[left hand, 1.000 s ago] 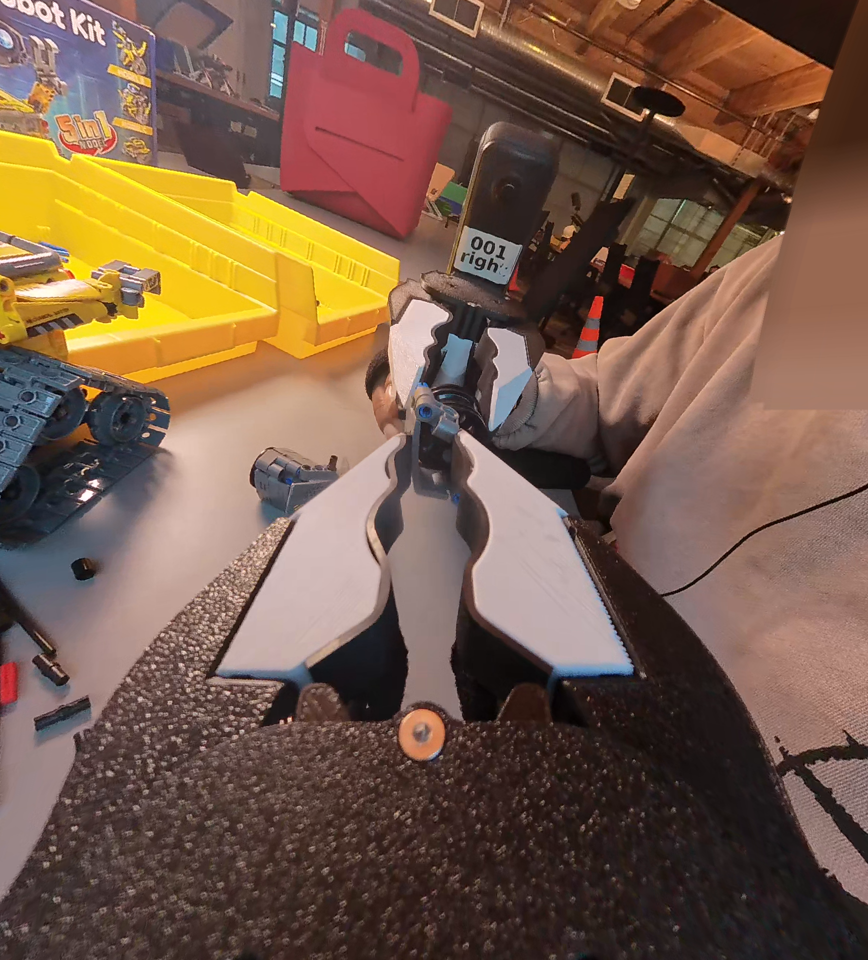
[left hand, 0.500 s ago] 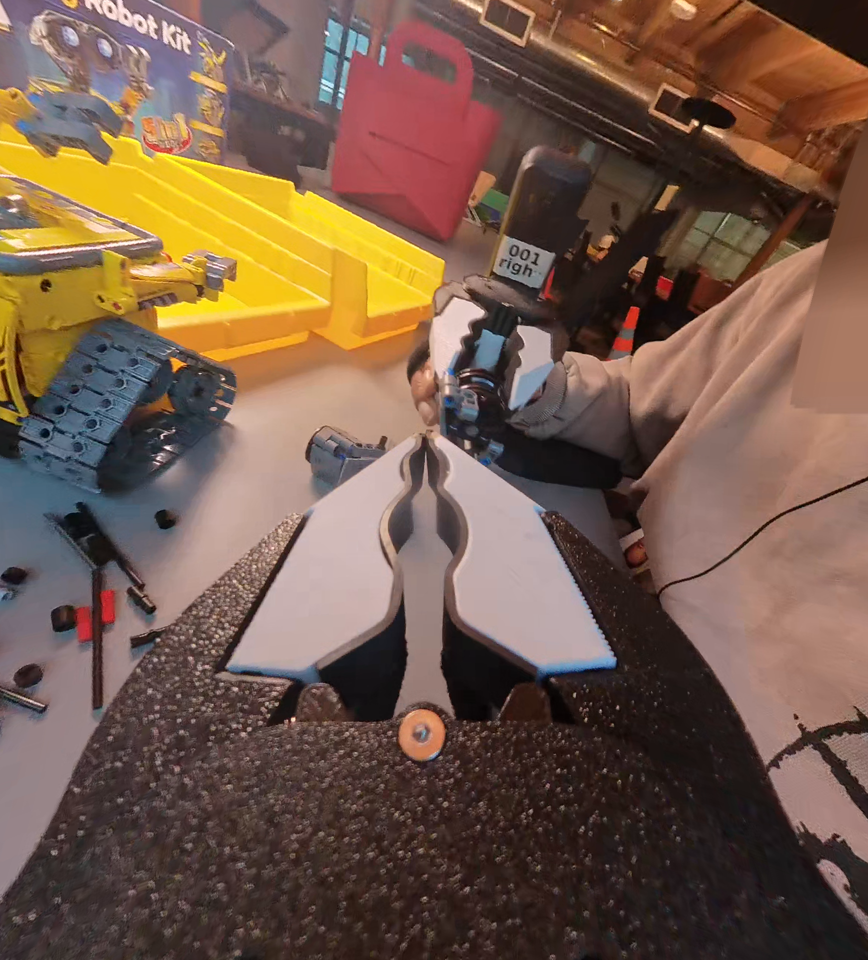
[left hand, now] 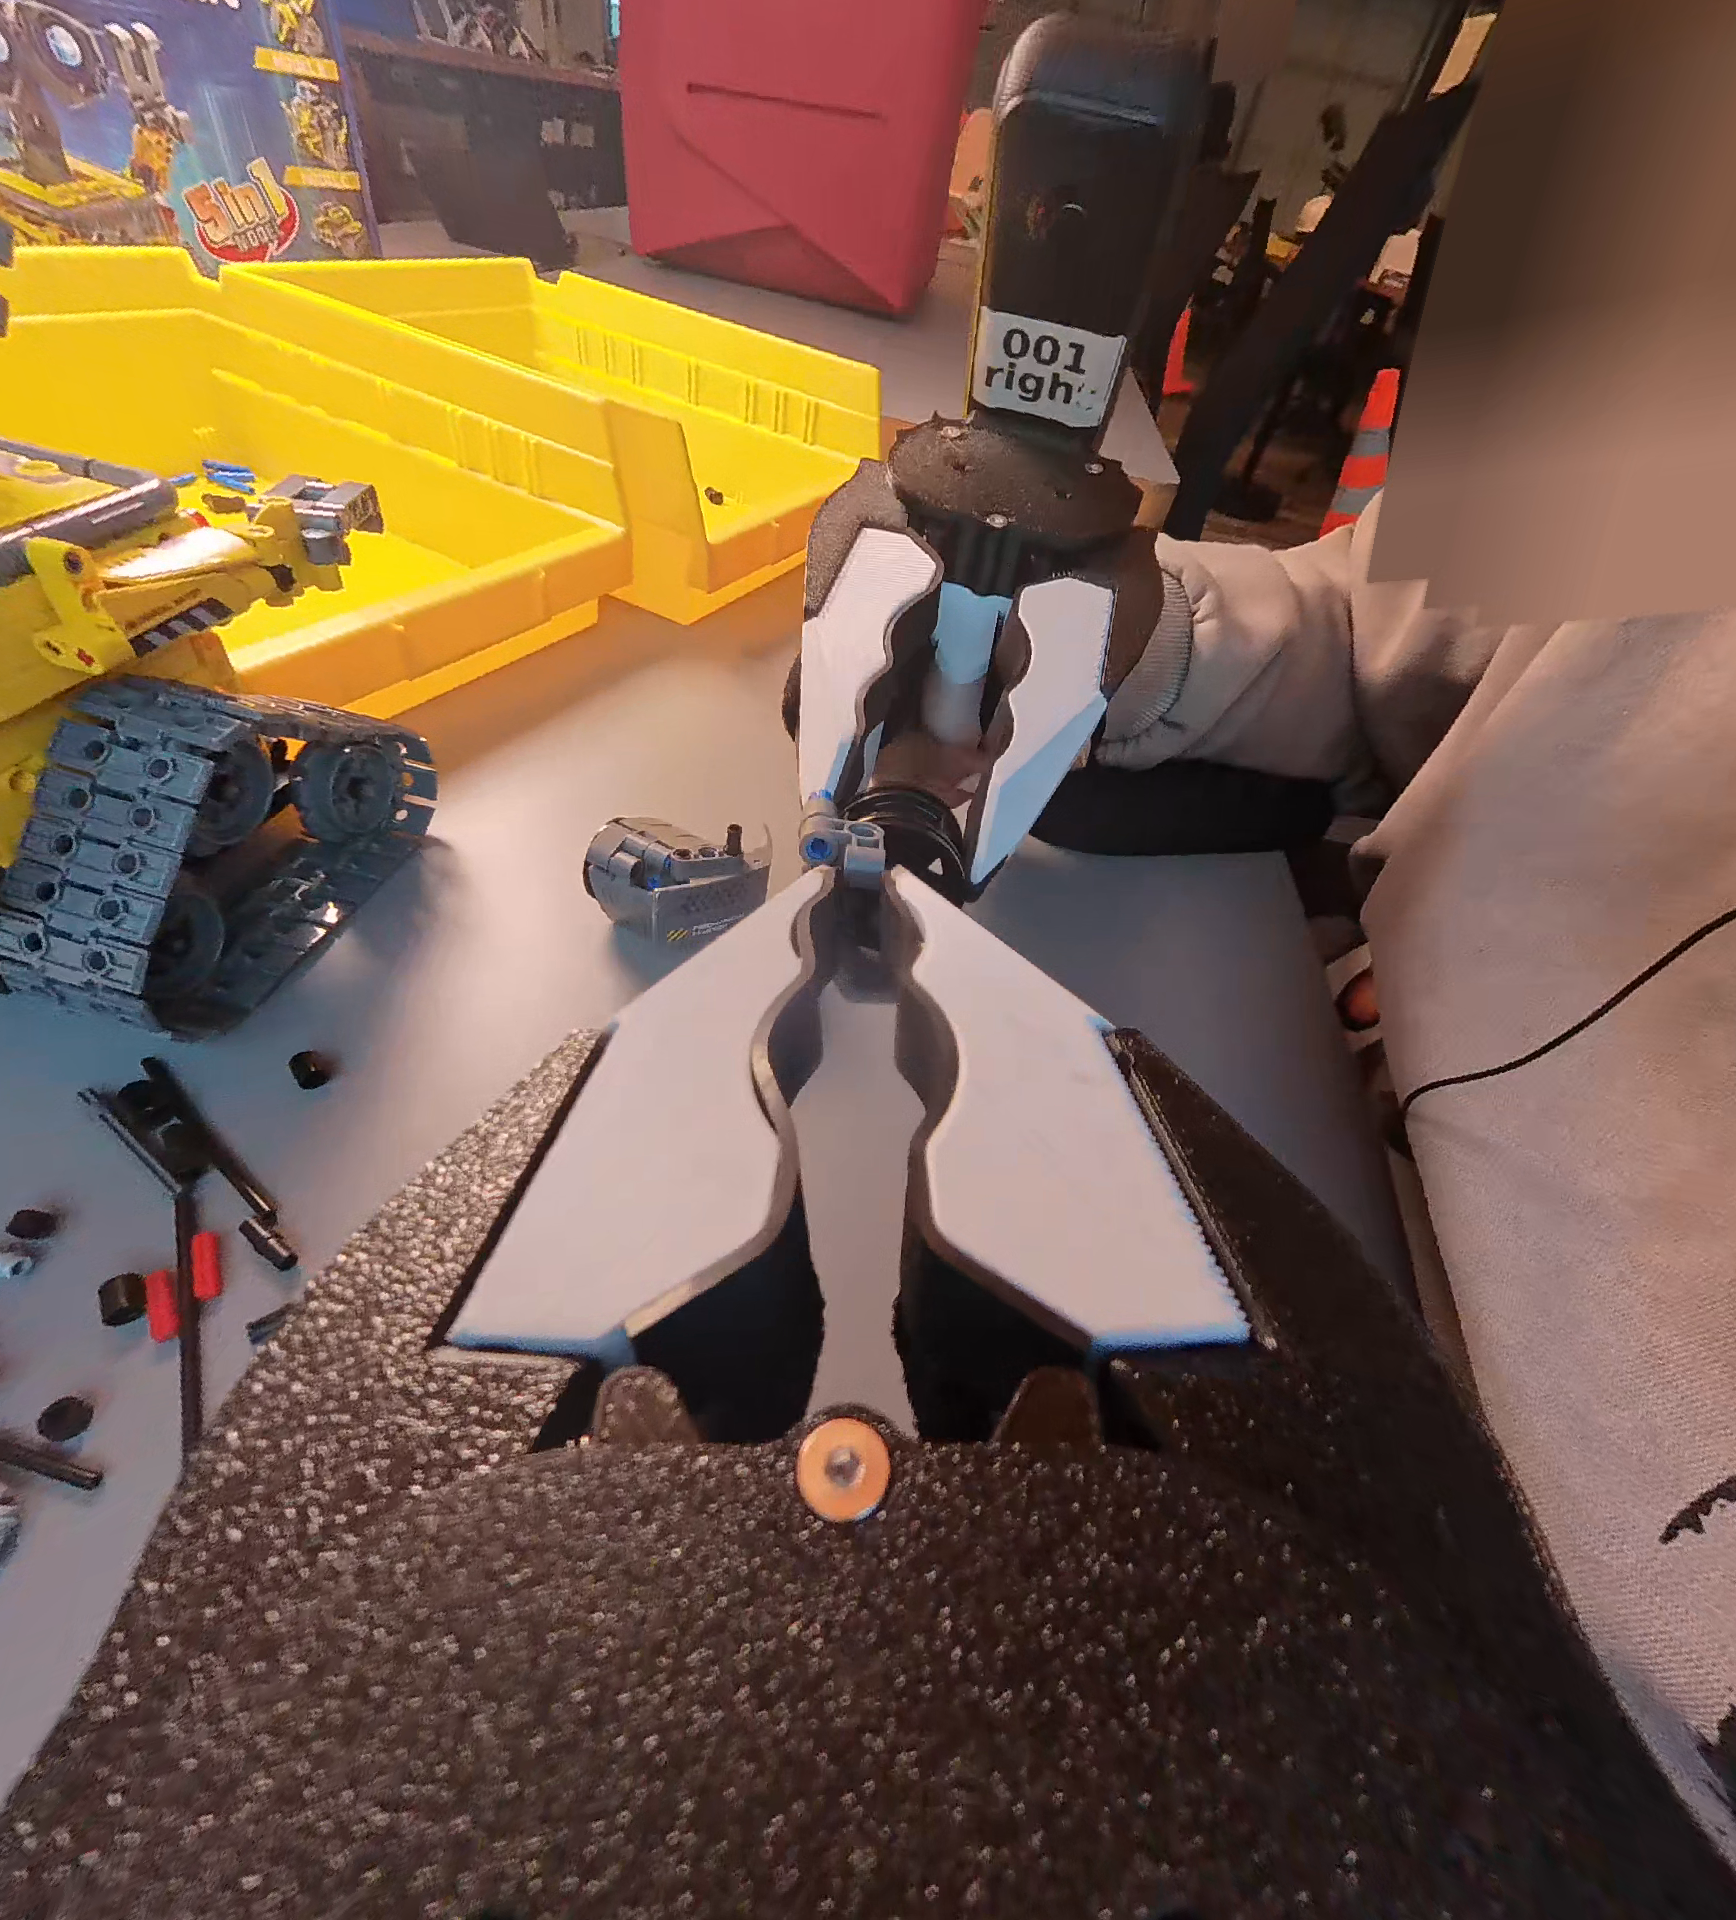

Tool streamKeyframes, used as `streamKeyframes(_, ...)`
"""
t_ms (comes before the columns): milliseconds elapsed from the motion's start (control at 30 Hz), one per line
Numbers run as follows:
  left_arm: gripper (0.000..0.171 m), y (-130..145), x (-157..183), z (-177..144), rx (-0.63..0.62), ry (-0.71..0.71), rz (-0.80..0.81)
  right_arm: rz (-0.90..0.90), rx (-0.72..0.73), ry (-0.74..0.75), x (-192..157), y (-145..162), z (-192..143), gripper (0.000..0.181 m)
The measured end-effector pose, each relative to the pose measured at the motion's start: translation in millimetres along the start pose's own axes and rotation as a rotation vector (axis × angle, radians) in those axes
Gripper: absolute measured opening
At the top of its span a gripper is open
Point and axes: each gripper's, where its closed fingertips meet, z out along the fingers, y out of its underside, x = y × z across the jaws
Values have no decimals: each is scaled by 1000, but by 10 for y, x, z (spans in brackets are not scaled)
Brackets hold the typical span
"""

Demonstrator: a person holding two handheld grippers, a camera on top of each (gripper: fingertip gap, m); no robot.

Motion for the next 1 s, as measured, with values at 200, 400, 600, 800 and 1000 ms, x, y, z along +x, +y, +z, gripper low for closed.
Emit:
streamKeyframes(200,3,-10,0,4,44,55,-147,31,-40,12,-2,58,41,30)
streamKeyframes(400,2,23,21,100,76,92,-215,99,-143,-8,-51,229,117,30)
streamKeyframes(600,2,147,97,222,-43,21,50,50,-258,37,-43,410,125,30)
streamKeyframes(800,3,303,-22,196,-181,-95,237,92,-161,-1,8,274,-19,51)
streamKeyframes(1000,4,431,65,243,-230,-49,214,-95,-222,70,-3,366,107,24)
